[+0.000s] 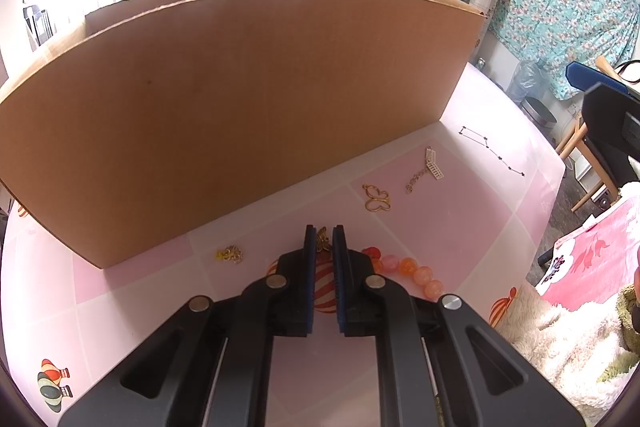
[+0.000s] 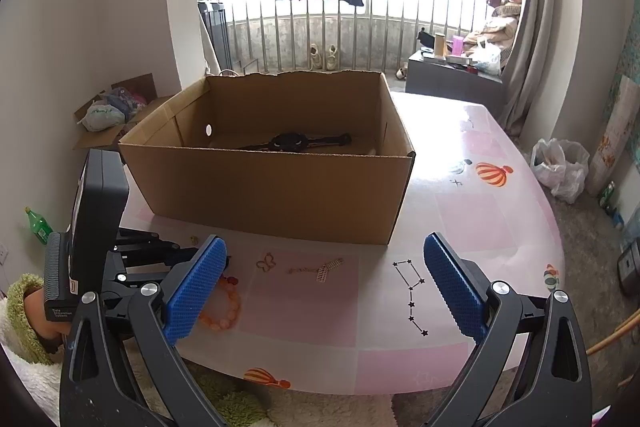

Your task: Organize jewelry

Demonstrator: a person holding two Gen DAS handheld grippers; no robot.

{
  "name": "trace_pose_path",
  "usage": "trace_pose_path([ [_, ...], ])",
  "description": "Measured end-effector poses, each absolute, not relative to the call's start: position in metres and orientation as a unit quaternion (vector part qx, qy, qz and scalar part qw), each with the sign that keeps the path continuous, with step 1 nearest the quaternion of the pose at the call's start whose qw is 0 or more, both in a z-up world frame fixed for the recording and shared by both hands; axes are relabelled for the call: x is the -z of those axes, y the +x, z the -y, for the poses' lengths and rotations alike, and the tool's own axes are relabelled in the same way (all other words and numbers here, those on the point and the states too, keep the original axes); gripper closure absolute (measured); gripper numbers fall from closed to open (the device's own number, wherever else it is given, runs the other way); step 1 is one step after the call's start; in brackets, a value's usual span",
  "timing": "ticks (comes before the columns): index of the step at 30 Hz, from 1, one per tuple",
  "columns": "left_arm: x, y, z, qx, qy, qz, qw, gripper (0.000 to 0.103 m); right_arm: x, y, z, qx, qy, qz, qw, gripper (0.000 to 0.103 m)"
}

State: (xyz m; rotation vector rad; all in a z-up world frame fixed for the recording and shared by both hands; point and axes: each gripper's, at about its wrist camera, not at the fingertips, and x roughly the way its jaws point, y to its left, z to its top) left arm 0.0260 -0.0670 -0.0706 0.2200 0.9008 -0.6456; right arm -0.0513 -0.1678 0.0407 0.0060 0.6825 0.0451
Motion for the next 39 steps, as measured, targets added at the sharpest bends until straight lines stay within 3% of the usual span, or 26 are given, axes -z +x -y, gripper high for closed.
trace_pose_path([
  [19, 0.071, 0.024, 0.068, 0.296, 0.1, -0.423, 0.851, 0.095, -0.037, -0.04, 0.194, -0.05, 0.026, -0.329, 0.943, 0.008],
  [26, 0.072, 0.026, 0.065, 0.302, 0.088, -0.426, 0.848, 0.095, -0.01, -0.014, 0.195, -0.107, 0.009, -0.399, 0.911, 0.009],
  [30, 0.072, 0.028, 0.061, 0.305, 0.082, -0.43, 0.846, 0.095, 0.002, 0.0, 0.178, -0.176, -0.009, -0.425, 0.888, 0.027],
  [37, 0.072, 0.035, 0.053, 0.318, 0.052, -0.445, 0.836, 0.095, 0.023, 0.027, 0.149, -0.259, -0.064, -0.457, 0.849, 0.07],
  [39, 0.072, 0.036, 0.052, 0.322, 0.052, -0.445, 0.834, 0.095, 0.029, 0.034, 0.143, -0.279, -0.081, -0.463, 0.837, 0.074],
])
